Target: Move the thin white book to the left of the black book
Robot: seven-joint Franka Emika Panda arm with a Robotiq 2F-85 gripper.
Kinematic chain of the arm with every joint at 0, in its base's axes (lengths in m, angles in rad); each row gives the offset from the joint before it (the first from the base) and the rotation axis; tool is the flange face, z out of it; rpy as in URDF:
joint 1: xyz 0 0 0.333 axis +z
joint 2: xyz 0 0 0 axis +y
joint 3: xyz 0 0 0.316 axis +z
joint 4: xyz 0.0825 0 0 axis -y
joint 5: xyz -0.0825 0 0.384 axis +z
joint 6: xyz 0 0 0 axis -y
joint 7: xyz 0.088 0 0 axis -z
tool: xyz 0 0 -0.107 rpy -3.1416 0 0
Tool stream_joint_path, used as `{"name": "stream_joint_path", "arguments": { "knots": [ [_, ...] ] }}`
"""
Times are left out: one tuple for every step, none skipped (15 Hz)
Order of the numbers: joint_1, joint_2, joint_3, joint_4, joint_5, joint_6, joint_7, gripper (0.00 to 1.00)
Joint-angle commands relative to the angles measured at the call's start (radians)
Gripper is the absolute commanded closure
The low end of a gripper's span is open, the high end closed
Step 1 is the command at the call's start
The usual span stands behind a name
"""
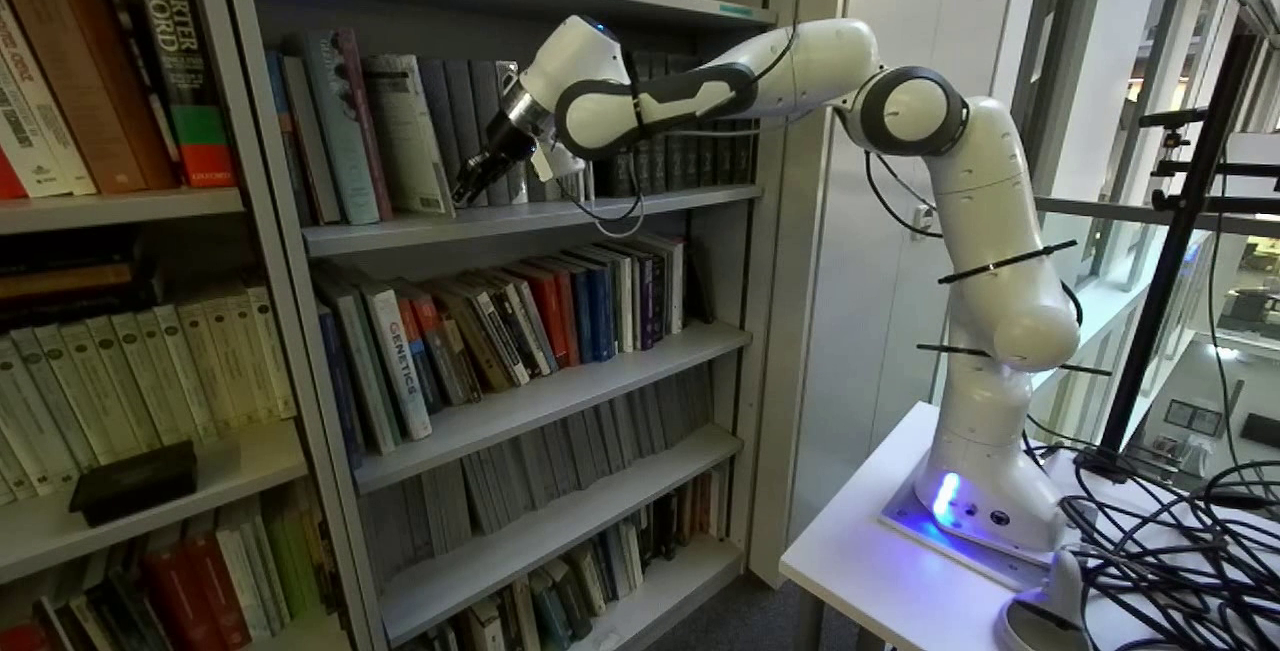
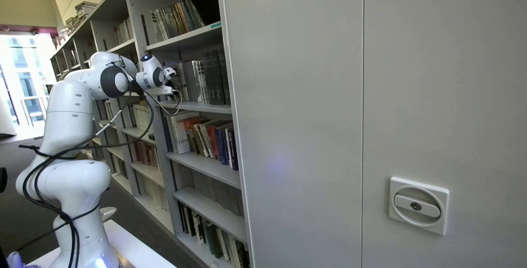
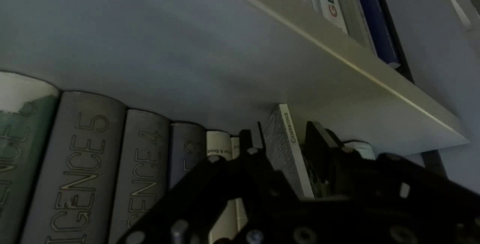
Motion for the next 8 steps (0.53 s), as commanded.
{"name": "stream_joint_path", "arguments": {
  "knots": [
    [-0.012, -0.055, 0.022, -0.069, 0.038, 0.009, -0.028, 0.3],
    [-0.009, -0.045, 0.027, -0.052, 0.037, 0.002, -0.032, 0.23],
    [-0.038, -0.026, 0.072, -0.02, 0.009, -0.011, -0.021, 0.15],
    [-0.037, -0.018, 0.08, -0.007, 0.006, -0.015, -0.025, 0.08],
    [-0.037, -0.007, 0.092, 0.011, 0.004, -0.021, -0.028, 0.0],
    [-0.034, 0.004, 0.1, 0.032, -0.001, -0.028, -0.03, 0.0],
    [-0.033, 0.01, 0.108, 0.044, -0.002, -0.031, -0.034, 0.0],
    [-0.031, 0.017, 0.116, 0.06, -0.001, -0.035, -0.038, 0.0]
  ]
}}
